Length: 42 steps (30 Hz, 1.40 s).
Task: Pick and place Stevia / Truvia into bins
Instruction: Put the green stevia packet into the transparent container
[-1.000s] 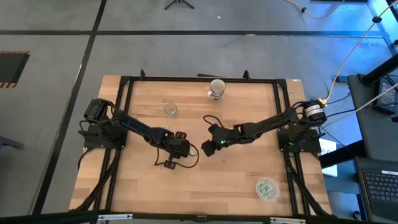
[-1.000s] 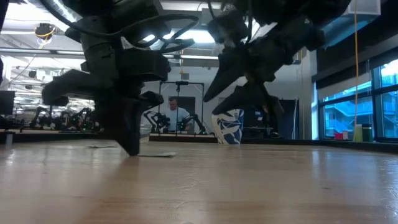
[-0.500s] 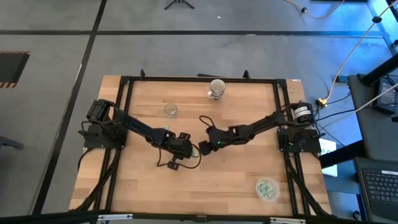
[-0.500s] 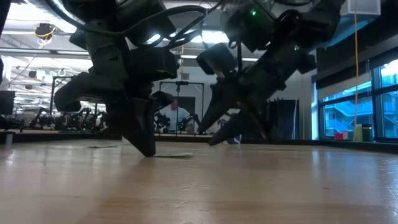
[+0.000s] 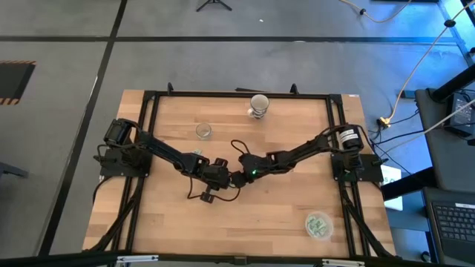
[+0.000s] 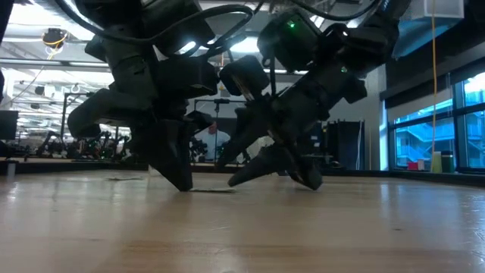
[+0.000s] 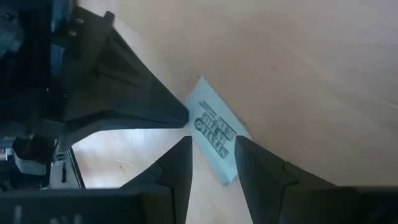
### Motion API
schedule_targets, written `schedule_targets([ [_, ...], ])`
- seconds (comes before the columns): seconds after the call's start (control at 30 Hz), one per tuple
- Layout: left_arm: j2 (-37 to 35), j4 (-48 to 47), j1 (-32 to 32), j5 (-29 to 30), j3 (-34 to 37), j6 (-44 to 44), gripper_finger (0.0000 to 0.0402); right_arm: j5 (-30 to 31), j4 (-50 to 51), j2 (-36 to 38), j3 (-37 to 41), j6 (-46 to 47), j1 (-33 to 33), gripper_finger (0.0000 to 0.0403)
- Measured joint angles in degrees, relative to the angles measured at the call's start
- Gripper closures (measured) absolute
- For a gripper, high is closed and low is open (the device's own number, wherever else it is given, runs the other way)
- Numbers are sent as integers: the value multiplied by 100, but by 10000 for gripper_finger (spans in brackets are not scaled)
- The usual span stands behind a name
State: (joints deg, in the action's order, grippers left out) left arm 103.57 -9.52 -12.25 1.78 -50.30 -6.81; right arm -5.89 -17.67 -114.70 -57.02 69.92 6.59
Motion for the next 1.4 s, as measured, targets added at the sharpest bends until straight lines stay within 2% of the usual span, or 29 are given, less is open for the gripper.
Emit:
schedule_targets([
  [0.2,4,11,0,-28,0,2,399,29,241,-6,-68,-377,0,283],
  [0.6,4,-6,2,-106,0,2,400,585,492,2,-76,-742,-1,308],
  [1.27,4,13,4,-334,0,157,399,603,580,4,-72,-887,-7,309],
  [1.4,11,98,81,-388,9,160,399,356,539,4,-69,-872,-16,309],
])
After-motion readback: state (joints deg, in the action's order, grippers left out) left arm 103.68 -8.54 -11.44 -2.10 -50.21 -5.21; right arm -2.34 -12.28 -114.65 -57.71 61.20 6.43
